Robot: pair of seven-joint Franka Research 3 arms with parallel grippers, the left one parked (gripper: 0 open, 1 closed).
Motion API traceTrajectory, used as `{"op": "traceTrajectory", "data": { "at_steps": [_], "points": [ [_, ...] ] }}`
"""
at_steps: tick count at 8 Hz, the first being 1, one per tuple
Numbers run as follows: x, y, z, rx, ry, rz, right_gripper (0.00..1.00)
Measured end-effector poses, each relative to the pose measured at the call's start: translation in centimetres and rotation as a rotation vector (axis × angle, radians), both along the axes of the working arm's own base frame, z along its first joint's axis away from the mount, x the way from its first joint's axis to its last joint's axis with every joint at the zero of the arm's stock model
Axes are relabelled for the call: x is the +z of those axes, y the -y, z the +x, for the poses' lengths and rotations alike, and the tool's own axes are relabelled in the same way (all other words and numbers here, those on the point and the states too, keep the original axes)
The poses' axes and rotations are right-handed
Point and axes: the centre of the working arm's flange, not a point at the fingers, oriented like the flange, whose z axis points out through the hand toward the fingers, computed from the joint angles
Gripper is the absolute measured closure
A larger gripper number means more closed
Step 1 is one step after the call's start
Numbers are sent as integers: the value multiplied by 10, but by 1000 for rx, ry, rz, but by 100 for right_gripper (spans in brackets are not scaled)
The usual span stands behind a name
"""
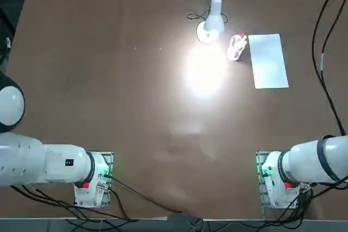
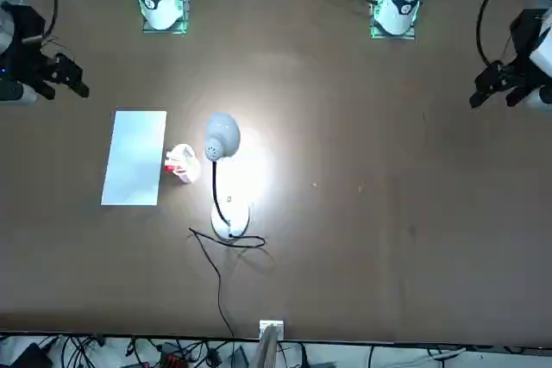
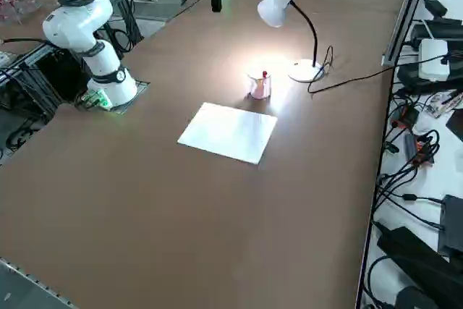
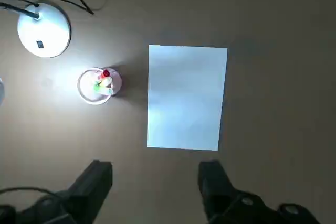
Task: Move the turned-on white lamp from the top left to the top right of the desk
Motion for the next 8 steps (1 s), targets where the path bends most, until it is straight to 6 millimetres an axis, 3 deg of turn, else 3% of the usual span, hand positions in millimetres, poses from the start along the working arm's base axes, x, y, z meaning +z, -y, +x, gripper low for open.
{"op": "traceTrajectory", "data": {
  "at_steps": [4,8],
  "points": [
    [-2,1,-3,2,-33,-1,0],
    [-1,0,10,18,-22,0,0]
  ]
}}
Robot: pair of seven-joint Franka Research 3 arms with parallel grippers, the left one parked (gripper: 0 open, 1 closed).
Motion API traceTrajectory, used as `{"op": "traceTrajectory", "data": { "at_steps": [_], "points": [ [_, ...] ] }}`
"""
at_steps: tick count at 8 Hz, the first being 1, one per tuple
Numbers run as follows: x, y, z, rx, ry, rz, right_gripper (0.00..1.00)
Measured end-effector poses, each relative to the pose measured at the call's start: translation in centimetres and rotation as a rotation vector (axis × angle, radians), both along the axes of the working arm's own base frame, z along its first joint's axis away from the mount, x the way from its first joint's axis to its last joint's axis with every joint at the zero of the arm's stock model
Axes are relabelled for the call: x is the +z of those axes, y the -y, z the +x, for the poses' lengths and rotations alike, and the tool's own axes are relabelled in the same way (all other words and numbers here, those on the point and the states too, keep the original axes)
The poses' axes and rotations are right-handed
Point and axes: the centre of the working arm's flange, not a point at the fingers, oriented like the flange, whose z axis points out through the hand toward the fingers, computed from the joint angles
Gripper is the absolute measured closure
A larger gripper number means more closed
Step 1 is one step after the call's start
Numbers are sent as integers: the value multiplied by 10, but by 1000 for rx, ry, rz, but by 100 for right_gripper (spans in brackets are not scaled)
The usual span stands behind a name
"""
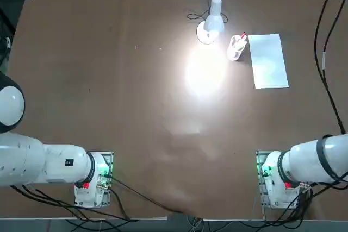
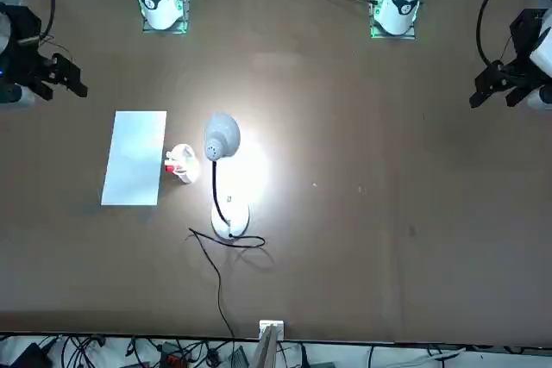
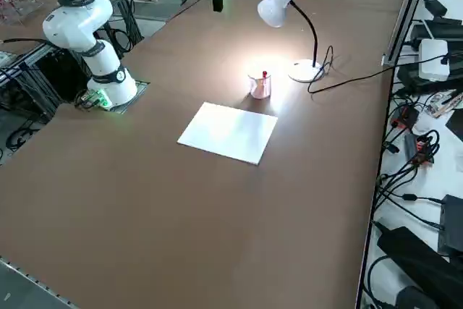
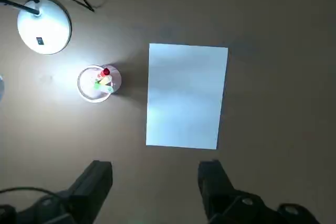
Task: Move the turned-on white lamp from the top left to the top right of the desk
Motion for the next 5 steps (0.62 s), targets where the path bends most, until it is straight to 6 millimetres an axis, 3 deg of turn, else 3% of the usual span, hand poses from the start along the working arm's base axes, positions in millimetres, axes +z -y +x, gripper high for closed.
{"op": "traceTrajectory", "data": {
  "at_steps": [2,3,5],
  "points": [
    [-26,-6,8,7,-71,11,0],
    [-44,-25,10,36,-129,29,0],
    [-64,-94,13,62,-147,68,0]
  ]
}}
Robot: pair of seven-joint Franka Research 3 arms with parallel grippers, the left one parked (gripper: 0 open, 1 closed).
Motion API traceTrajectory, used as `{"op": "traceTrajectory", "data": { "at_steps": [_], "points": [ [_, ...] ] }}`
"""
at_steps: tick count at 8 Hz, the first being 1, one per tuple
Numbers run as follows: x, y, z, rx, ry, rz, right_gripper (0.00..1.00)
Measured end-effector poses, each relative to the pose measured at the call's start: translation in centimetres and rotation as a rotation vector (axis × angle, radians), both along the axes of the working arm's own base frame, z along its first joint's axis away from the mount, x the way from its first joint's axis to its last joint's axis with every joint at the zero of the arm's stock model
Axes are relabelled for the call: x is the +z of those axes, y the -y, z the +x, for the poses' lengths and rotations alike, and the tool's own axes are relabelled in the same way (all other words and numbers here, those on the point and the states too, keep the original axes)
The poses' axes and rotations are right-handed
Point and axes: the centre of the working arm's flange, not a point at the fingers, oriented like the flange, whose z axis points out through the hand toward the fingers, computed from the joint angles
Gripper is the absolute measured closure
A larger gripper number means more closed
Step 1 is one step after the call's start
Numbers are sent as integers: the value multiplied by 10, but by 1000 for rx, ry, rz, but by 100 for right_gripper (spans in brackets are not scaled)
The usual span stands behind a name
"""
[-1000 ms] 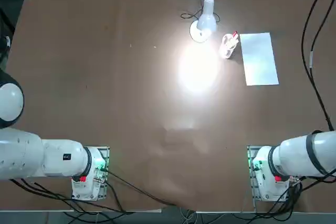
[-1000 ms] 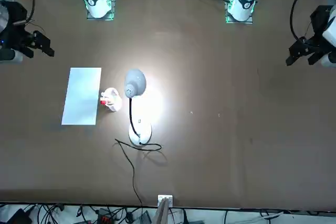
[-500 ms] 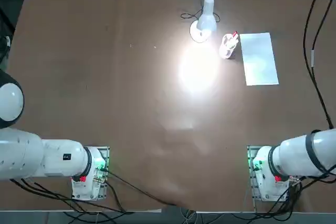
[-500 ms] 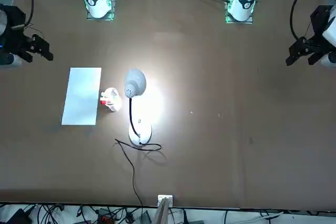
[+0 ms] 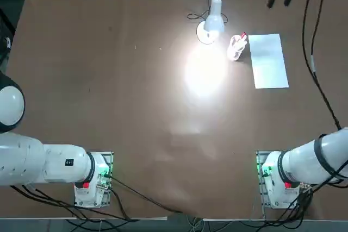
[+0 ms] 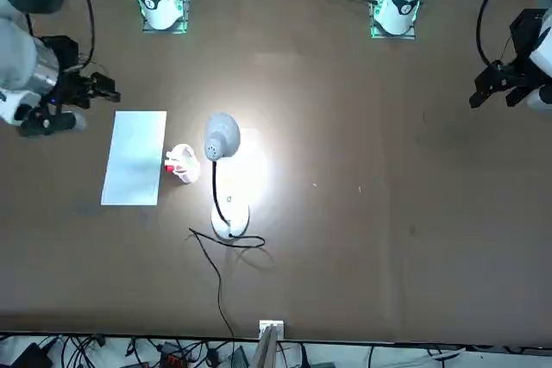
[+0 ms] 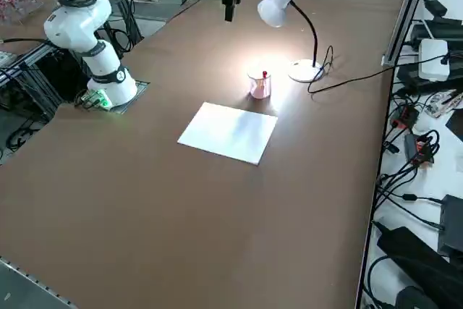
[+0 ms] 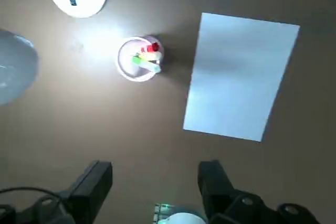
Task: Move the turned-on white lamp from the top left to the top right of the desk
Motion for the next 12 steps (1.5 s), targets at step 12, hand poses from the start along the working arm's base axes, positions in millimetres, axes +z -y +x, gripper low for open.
{"op": "traceTrajectory", "data": {
  "at_steps": [12],
  "points": [
    [-36,-231,-21,-195,464,8,0]
  ]
}}
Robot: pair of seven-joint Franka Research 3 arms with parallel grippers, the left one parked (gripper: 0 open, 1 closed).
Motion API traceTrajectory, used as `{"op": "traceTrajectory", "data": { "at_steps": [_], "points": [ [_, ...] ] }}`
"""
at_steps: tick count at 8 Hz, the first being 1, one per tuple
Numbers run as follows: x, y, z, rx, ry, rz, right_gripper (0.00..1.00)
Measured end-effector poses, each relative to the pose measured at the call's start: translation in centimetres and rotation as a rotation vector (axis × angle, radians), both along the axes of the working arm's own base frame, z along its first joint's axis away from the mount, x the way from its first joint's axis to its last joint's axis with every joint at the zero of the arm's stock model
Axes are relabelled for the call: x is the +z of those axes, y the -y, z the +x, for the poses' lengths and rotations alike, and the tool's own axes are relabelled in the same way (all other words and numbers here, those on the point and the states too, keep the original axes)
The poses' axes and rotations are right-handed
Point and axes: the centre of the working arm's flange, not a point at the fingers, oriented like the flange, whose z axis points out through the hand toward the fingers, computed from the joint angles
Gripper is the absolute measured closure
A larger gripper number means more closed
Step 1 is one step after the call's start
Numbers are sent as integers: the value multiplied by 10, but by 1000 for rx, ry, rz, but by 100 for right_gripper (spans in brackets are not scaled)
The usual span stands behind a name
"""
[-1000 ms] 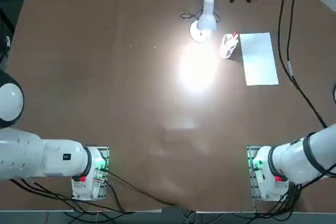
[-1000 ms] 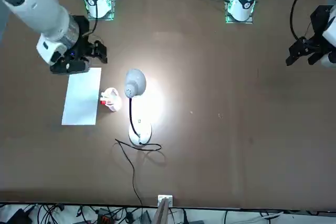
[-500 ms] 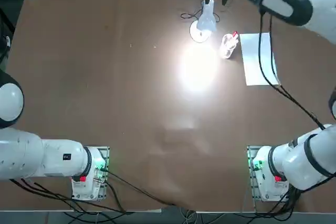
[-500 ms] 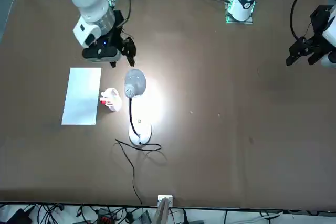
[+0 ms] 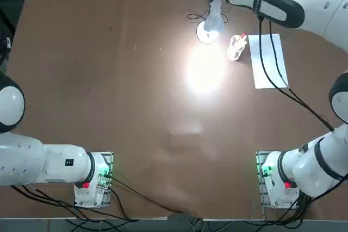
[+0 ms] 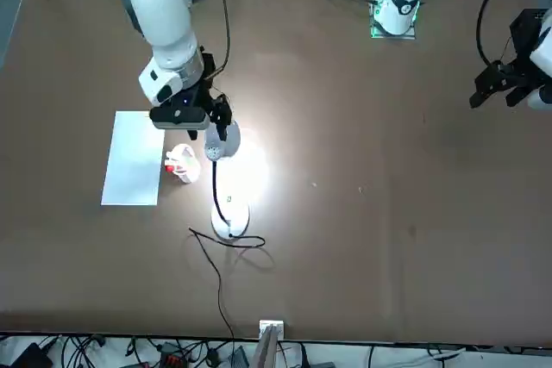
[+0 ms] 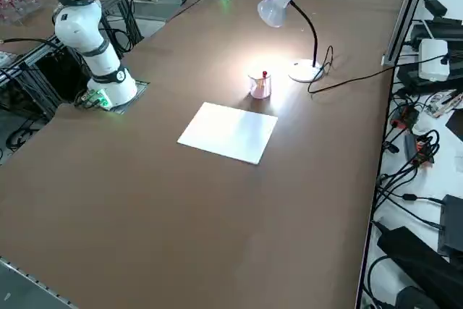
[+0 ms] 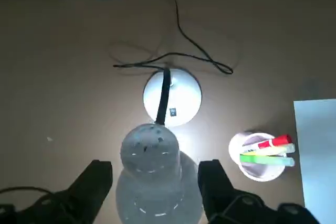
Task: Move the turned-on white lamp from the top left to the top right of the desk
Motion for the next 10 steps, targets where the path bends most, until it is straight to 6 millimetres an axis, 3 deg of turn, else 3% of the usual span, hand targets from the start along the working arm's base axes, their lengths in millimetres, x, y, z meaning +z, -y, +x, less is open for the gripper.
{"op": "traceTrajectory", "data": {
  "at_steps": [10],
  "points": [
    [-48,-12,15,18,0,-12,0]
  ]
}}
